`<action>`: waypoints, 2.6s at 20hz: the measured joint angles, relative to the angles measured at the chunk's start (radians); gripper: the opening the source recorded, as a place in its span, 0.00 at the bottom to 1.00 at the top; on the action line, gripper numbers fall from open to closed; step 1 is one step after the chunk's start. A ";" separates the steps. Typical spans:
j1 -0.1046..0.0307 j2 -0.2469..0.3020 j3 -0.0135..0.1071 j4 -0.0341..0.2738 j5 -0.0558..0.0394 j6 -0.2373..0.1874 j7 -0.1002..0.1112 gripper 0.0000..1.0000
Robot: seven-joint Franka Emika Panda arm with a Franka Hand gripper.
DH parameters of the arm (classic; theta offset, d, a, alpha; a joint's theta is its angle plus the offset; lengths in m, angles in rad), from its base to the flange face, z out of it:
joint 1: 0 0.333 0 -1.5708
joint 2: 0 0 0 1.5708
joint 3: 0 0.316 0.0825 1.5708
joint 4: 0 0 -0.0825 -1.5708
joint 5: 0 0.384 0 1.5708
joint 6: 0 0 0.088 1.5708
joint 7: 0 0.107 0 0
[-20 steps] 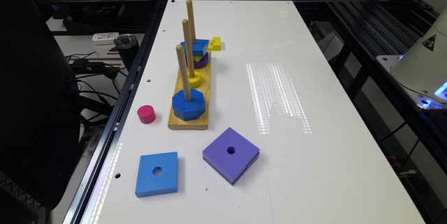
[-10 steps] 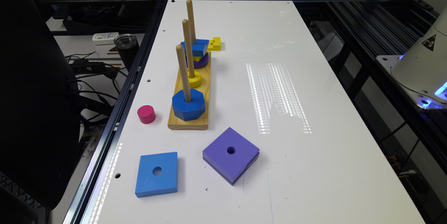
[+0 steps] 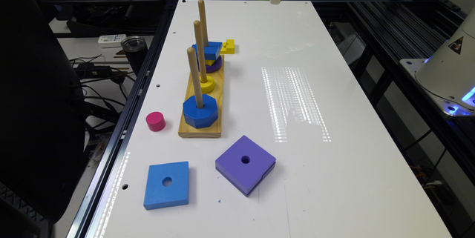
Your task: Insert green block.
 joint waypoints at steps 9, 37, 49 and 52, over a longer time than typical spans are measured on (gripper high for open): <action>0.000 0.106 0.057 0.105 -0.0001 0.004 0.056 0.00; 0.005 0.359 0.176 0.379 -0.0401 0.001 0.194 0.00; 0.012 0.381 0.180 0.405 -0.0455 0.000 0.206 0.00; 0.012 0.381 0.181 0.405 -0.0455 0.000 0.206 0.00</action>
